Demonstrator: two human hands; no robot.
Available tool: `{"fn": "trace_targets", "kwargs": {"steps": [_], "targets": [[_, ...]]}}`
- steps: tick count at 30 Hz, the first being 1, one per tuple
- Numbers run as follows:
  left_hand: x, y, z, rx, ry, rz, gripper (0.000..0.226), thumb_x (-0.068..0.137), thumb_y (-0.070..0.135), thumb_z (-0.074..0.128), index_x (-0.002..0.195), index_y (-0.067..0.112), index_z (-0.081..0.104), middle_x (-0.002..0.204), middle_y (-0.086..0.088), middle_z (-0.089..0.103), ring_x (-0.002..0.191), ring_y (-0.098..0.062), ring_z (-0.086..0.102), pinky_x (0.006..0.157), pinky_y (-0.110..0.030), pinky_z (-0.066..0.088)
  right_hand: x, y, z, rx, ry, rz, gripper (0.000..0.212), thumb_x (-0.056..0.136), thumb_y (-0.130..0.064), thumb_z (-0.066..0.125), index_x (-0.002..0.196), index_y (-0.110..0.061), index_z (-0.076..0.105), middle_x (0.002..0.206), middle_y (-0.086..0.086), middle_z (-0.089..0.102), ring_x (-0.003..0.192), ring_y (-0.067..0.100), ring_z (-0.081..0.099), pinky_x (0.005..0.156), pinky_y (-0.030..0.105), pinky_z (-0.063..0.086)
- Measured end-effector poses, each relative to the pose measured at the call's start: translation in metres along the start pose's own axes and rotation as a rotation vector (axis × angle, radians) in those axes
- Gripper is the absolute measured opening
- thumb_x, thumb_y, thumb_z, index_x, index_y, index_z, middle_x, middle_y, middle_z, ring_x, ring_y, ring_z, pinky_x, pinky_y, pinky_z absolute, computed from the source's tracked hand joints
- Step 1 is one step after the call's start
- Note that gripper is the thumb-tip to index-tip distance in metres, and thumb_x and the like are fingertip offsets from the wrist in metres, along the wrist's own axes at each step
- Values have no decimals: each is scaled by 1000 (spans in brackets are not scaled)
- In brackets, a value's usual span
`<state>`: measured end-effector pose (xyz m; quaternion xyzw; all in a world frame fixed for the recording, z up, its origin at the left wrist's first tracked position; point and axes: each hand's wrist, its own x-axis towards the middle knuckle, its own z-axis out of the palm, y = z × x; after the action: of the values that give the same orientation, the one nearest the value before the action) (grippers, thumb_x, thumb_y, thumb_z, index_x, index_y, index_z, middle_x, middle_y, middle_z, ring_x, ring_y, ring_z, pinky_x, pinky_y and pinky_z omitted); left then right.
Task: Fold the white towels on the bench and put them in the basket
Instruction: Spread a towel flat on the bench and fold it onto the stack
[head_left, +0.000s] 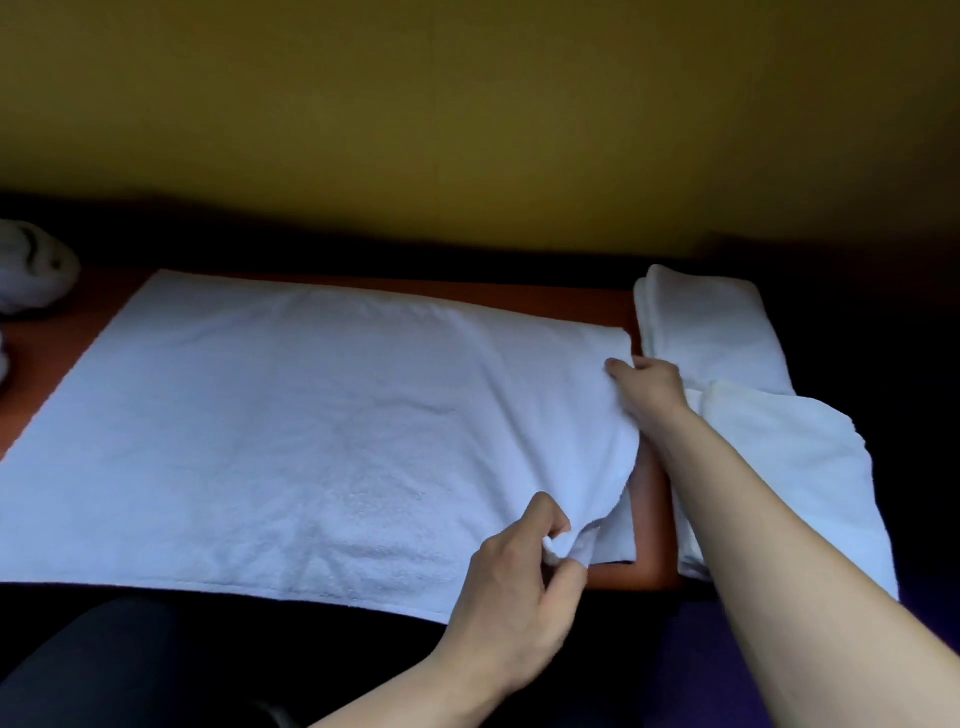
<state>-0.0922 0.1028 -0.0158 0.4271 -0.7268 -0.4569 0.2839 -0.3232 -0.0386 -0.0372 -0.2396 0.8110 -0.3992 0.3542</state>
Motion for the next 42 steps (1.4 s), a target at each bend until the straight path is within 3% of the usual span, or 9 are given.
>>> {"fn": "trace_targets", "kwargs": {"steps": [2,4,8,14,18,21,25,34,42], "targets": [[-1,5,-12,-42,16,-4,21,88,21,52,82,26,33,58,-1,43,55,-14,32,54,-24,29,-5,-17,-2,40,8,-25,22,93,-27,65,104,-9,70,107,8,71,97,28,69,95,38,56],[-2,9,-24,-66,53,2,25,96,27,50,79,26,32,58,0,46,55,-13,35,55,-22,30,-8,-33,-1,142,6,-30,29,94,-27,64,117,-9,68,109,8,72,96,27,69,92,39,57],[-10,8,-59,-84,146,-15,35,104,29,50,75,19,35,51,11,43,53,-11,37,55,-19,30,-27,-72,18,322,-28,-17,19,97,-23,60,112,-14,67,89,7,71,78,25,69,62,31,54],[-35,-21,-135,-98,298,-92,41,103,32,54,73,10,37,54,4,31,54,-12,28,54,-24,27,-64,-124,85,355,-98,-71,37,98,-23,56,133,-13,63,116,13,69,103,33,69,70,38,57],[-52,-39,-183,-168,357,-198,41,103,34,53,77,4,44,59,-14,47,57,-25,63,53,-14,35,-94,-155,146,341,-149,-92,39,98,-25,55,135,-16,61,120,13,67,108,32,67,58,31,53],[-64,-53,-218,-180,415,-240,41,103,37,52,78,5,46,62,-16,53,62,-30,65,53,-20,35,-114,-175,194,337,-174,-86,38,98,-26,56,134,-18,62,121,12,66,109,29,66,59,31,54],[-79,-66,-269,-162,518,-274,39,103,33,51,70,13,45,54,-10,48,48,-5,61,49,-19,30,-144,-202,258,302,-213,-75,37,95,-31,58,130,-20,64,115,12,68,102,29,66,56,30,54],[-105,-136,-363,-129,750,-394,40,103,35,45,68,15,44,52,11,46,49,-11,69,49,-24,35,-207,-238,395,218,-323,-141,37,102,-29,52,137,-19,59,101,7,65,83,21,65,58,30,56],[-122,-200,-394,-140,814,-549,40,105,34,45,75,10,53,64,-14,60,49,-13,70,54,-29,45,-233,-231,470,103,-404,-200,36,106,-28,48,140,-17,54,95,5,61,82,19,62,59,27,58]]}}
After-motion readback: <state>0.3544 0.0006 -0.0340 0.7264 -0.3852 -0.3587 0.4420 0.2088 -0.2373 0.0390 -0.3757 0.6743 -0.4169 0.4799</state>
